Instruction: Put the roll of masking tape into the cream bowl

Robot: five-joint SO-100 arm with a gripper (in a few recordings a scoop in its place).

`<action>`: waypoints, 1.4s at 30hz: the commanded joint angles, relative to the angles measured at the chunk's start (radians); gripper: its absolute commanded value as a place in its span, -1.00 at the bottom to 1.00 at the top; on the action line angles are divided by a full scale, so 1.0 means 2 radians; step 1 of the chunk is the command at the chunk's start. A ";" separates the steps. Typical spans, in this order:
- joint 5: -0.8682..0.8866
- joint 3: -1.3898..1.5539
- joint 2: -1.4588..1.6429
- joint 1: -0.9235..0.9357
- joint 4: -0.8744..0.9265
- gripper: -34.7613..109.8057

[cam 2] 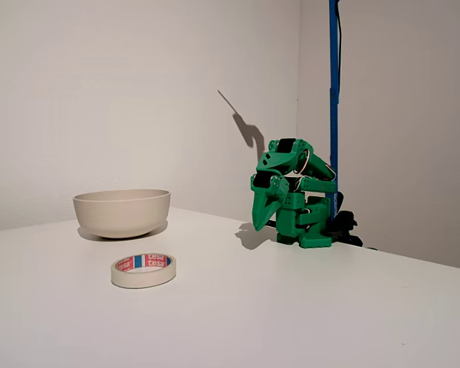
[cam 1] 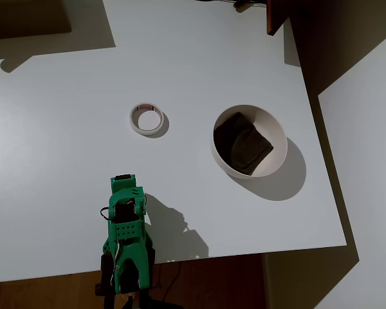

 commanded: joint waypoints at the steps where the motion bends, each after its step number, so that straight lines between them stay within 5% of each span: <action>1: 0.000 -0.014 0.000 -0.007 0.001 -0.63; 30: 0.017 -0.014 0.000 -0.042 -0.002 -0.63; 36: 0.020 -0.043 -0.002 0.007 -0.028 -0.63; 42: 0.032 -0.144 -0.146 0.014 -0.050 -0.63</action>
